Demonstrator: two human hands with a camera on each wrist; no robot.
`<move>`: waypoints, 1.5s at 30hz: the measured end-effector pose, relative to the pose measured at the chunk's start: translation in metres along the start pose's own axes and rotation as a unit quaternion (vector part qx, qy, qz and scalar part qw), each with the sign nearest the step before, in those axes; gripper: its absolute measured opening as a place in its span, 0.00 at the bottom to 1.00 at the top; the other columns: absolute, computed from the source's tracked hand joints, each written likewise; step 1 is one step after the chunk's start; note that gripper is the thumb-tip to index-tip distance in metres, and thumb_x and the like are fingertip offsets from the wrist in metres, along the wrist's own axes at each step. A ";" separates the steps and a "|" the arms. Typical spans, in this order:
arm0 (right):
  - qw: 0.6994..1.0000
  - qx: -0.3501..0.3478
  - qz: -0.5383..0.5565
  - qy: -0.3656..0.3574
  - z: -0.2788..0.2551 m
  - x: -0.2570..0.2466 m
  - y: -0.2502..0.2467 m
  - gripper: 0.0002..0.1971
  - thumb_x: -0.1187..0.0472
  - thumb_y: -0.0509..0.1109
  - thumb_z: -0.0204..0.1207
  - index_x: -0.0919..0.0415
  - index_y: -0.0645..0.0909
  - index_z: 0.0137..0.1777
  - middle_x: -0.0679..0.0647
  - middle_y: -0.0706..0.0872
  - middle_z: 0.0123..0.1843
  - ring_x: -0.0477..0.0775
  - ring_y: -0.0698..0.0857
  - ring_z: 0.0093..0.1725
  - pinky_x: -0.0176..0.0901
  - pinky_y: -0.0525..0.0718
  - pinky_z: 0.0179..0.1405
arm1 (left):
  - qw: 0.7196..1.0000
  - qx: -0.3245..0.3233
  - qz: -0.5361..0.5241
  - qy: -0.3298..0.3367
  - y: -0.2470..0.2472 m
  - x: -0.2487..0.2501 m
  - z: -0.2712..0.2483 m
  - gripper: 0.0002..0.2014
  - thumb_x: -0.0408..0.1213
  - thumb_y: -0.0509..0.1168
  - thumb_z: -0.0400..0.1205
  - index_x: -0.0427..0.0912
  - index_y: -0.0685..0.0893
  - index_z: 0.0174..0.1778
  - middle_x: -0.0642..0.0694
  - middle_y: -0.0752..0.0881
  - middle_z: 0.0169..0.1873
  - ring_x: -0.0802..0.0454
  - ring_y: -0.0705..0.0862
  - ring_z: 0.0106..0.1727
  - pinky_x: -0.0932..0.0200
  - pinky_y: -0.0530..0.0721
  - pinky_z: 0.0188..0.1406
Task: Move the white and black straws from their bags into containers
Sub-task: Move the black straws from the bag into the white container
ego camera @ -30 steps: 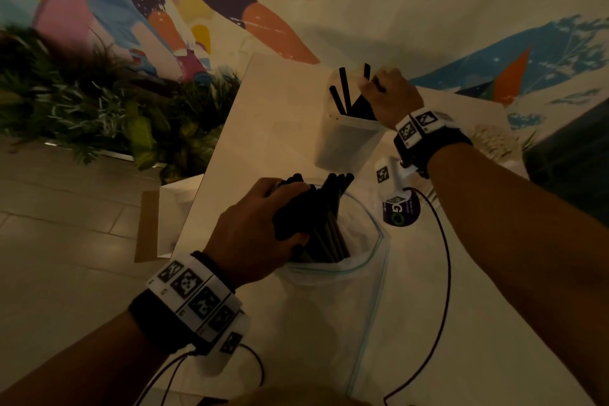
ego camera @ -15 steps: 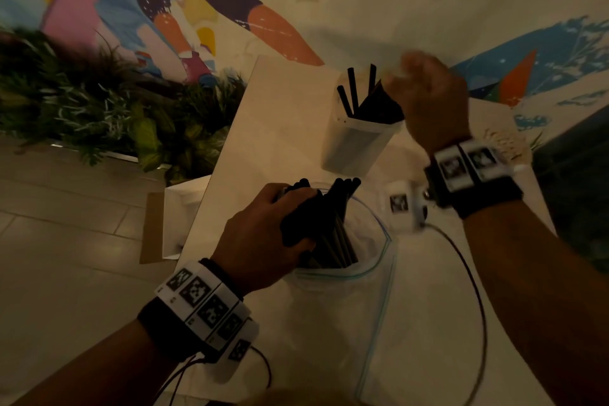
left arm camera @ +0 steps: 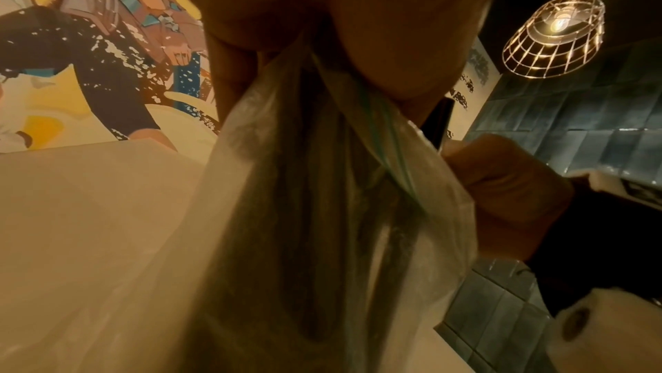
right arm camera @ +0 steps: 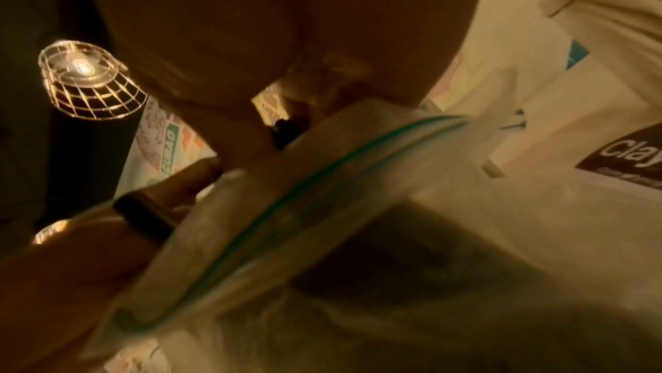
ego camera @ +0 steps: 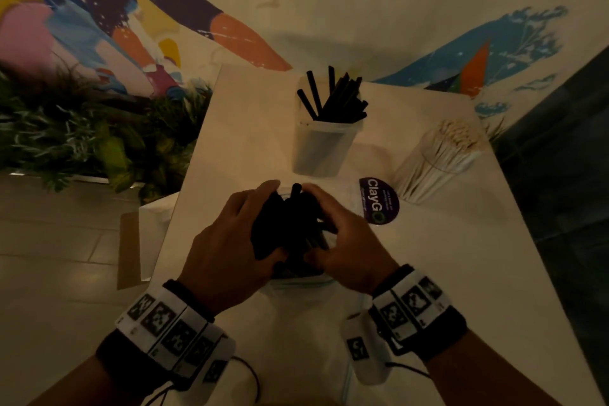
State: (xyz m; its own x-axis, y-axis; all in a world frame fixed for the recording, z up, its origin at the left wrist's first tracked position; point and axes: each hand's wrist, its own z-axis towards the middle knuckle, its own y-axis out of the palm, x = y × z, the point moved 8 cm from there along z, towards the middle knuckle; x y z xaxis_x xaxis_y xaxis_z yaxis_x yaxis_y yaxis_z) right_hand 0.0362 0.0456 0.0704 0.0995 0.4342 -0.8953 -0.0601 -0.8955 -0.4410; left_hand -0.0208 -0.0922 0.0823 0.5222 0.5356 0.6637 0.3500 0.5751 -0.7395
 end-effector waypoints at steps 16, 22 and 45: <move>0.991 0.107 -0.002 -0.076 0.003 0.007 -0.019 0.21 0.63 0.76 0.70 0.44 0.81 0.60 0.32 0.85 0.53 0.32 0.84 0.56 0.29 0.80 0.60 | 0.995 -0.042 0.077 0.041 0.004 0.006 0.011 0.44 0.53 0.74 0.69 0.63 0.57 0.77 0.52 0.60 0.77 0.44 0.81 0.58 0.51 0.88 0.43; 0.983 0.150 -0.031 -0.098 -0.003 0.010 -0.023 0.20 0.64 0.74 0.69 0.49 0.82 0.61 0.33 0.84 0.52 0.24 0.82 0.54 0.22 0.78 0.56 | 0.996 -0.031 0.074 0.035 0.003 0.005 0.015 0.43 0.50 0.75 0.69 0.64 0.57 0.77 0.53 0.62 0.75 0.45 0.82 0.56 0.52 0.87 0.40; 0.976 0.211 0.053 -0.011 0.005 0.031 -0.034 0.07 0.71 0.73 0.73 0.58 0.81 0.43 0.51 0.86 0.39 0.55 0.87 0.41 0.59 0.87 0.43 | 0.996 -0.030 0.068 0.045 0.004 0.004 0.008 0.43 0.47 0.75 0.70 0.63 0.57 0.76 0.53 0.63 0.74 0.45 0.81 0.56 0.53 0.87 0.39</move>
State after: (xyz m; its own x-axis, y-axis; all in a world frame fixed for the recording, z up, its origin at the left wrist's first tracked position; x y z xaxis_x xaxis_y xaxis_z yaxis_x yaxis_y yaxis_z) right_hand 0.0362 0.0901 0.0568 0.0497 0.3475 -0.9364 -0.4738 -0.8171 -0.3284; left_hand -0.0232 -0.0830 0.0836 0.6338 0.5469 0.5470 0.3165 0.4619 -0.8285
